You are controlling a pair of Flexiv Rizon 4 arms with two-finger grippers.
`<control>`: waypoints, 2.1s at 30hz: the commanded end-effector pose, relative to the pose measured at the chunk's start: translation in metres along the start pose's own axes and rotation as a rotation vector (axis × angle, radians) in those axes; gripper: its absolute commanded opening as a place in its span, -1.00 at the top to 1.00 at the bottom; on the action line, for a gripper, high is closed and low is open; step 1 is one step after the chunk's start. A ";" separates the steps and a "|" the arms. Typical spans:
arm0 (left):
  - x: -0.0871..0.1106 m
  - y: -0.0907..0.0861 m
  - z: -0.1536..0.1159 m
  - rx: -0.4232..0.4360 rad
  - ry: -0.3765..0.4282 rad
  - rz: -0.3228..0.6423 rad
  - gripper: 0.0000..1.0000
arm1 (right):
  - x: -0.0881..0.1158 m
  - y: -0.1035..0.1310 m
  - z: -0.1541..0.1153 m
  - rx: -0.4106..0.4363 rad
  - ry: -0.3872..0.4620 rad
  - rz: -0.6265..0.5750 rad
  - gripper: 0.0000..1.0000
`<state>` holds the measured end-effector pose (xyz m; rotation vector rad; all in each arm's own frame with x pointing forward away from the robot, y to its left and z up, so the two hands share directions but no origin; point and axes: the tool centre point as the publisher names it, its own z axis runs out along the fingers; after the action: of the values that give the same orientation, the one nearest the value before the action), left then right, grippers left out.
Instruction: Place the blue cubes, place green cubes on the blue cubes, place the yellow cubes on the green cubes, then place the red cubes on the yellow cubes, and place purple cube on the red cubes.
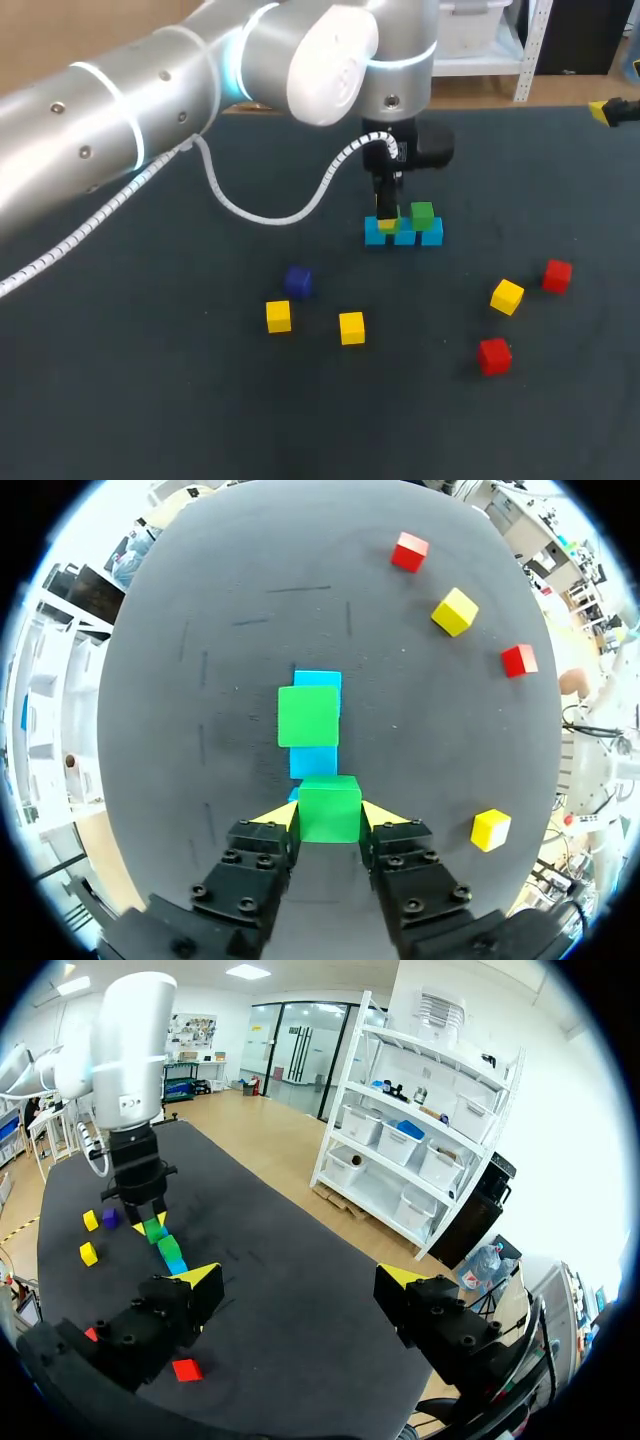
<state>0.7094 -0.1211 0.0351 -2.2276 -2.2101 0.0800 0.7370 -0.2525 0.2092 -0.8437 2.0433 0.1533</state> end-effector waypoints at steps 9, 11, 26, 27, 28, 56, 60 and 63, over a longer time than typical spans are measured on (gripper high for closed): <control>-0.002 0.010 -0.001 0.005 0.007 0.003 1.00 | 0.000 -0.003 0.002 -0.010 -0.003 -0.001 -1.00; -0.002 0.011 -0.001 0.008 0.003 0.001 1.00 | 0.000 -0.003 0.002 -0.010 -0.003 -0.001 -1.00; -0.001 0.012 0.002 0.022 0.012 0.003 1.00 | 0.000 -0.003 0.002 -0.010 -0.003 -0.001 -1.00; -0.001 0.012 0.002 0.022 0.012 0.004 1.00 | 0.000 -0.003 0.002 -0.010 -0.003 -0.001 -1.00; -0.001 0.013 0.002 0.023 0.012 0.005 1.00 | 0.000 -0.003 0.002 -0.010 -0.003 -0.001 -1.00; -0.002 0.014 0.005 0.032 0.007 0.016 1.00 | 0.000 -0.003 0.002 -0.010 -0.003 -0.001 -1.00; -0.002 0.014 0.005 0.032 0.009 0.013 1.00 | 0.000 -0.003 0.002 -0.010 -0.003 -0.001 -1.00; -0.002 0.015 0.005 0.033 0.010 0.013 1.00 | 0.000 -0.003 0.002 -0.010 -0.003 -0.001 -1.00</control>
<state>0.7201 -0.1218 0.0292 -2.2266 -2.1819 0.1028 0.7370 -0.2525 0.2092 -0.8437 2.0433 0.1533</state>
